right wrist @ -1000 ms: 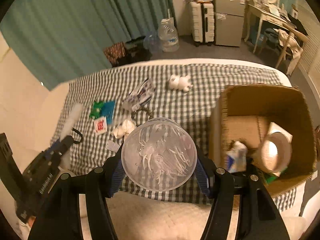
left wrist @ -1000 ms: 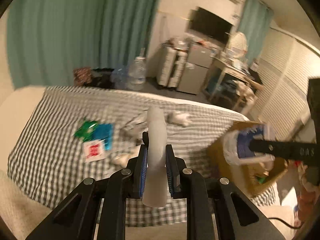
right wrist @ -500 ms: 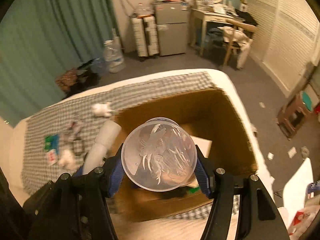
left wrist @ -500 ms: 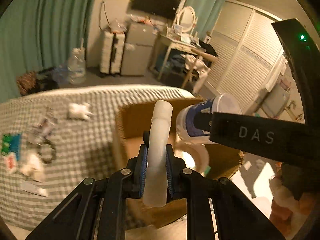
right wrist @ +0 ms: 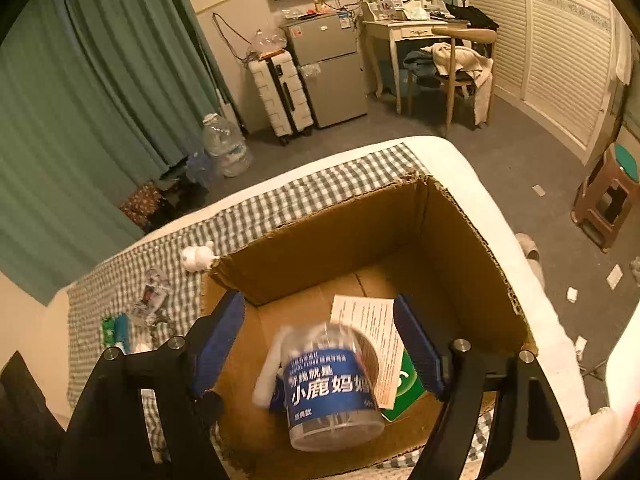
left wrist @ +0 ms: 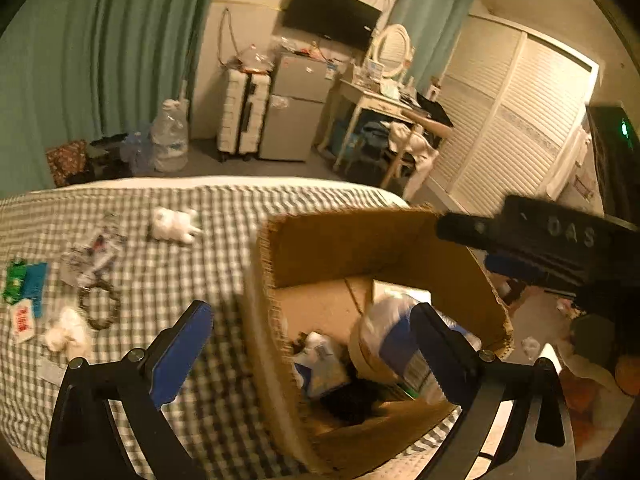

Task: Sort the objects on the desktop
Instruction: 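Carry bottle and white tube into the cardboard box and open both tools, then move both open tools back over the remaining items on the bedspread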

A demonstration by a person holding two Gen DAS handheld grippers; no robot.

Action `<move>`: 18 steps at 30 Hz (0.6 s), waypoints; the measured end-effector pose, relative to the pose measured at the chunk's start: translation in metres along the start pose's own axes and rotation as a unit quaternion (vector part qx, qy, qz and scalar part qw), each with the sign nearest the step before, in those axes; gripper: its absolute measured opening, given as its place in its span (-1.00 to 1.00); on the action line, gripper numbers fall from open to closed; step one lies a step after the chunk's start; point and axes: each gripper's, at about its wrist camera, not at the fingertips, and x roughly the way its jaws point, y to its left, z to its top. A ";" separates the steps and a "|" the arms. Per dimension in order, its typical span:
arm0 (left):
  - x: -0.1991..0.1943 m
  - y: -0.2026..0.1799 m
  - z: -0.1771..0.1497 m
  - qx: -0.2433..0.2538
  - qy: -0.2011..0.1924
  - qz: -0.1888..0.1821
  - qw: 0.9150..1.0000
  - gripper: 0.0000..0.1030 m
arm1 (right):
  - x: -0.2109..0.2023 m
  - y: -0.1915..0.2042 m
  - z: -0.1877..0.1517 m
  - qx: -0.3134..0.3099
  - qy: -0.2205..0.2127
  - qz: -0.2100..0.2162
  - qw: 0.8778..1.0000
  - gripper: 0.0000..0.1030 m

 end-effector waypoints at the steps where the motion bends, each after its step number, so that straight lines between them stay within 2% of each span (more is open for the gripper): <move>1: -0.006 0.006 0.002 0.000 -0.003 0.009 1.000 0.97 | -0.001 0.001 0.000 -0.001 0.001 0.001 1.000 0.49; 6: -0.028 0.045 0.009 -0.002 -0.012 0.059 0.998 0.99 | -0.010 0.015 -0.008 -0.013 -0.003 0.004 1.000 0.49; 7: -0.035 0.058 0.009 0.001 -0.016 0.078 0.997 0.99 | -0.013 0.022 -0.010 -0.023 -0.005 0.005 1.000 0.49; 14: -0.061 0.138 0.003 -0.004 -0.020 0.155 0.988 1.00 | -0.017 0.086 -0.033 -0.099 0.002 0.026 0.995 0.49; 18: -0.068 0.193 -0.013 -0.036 -0.021 0.194 0.980 1.00 | -0.012 0.126 -0.052 -0.160 0.000 0.010 0.987 0.49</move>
